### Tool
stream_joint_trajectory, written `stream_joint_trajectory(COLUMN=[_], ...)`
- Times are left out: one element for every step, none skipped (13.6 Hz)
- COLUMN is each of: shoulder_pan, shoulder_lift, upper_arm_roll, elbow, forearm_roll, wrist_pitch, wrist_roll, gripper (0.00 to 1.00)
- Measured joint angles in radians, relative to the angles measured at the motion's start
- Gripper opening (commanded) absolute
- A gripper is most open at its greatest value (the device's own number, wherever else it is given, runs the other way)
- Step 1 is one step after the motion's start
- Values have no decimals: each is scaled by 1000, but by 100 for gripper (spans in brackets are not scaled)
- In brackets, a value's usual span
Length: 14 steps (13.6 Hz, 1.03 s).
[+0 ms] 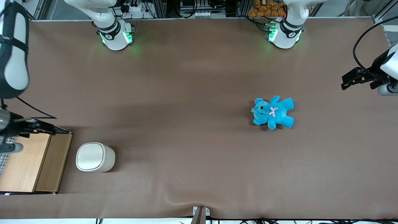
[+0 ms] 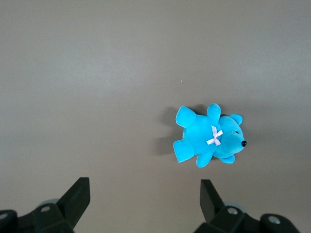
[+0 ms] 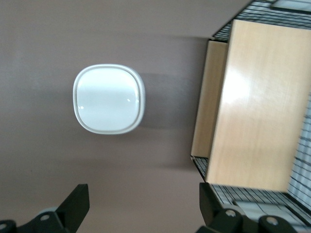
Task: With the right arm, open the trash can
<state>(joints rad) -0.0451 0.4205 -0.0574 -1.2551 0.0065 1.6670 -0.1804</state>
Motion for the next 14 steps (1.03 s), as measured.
stream_joint_trajectory(shoulder_pan=[-2, -2, -2, -2, -2, -2, -2, -2, -2, -2, -2, -2, -2, -2], shoulder_lift=[-21, -43, -65, -85, -103, -121, -141, -164, -189, -217, -247, -282, -314, -343], upper_arm_roll=[-7, -10, -12, -12, -13, -14, -15, -17, -19, -22, -24, -25, -26, -26], elbow=[0, 0, 0, 0, -2, -8, -23, -44, -66, -91, -116, -143, -168, -191], forearm_roll=[0, 1, 1, 1, 1, 2, 2, 2, 2, 2, 2, 2, 2, 3], wrist_pitch=[-24, -50, -80, -105, -125, -135, -139, -142, -144, -145, -148, -153, -161, -169], wrist_roll=[0, 0, 0, 0, 0, 0, 0, 0, 0, 0, 0, 0, 0, 0], gripper=[100, 100, 100, 100, 100, 100, 100, 100, 100, 100, 100, 100, 100, 100])
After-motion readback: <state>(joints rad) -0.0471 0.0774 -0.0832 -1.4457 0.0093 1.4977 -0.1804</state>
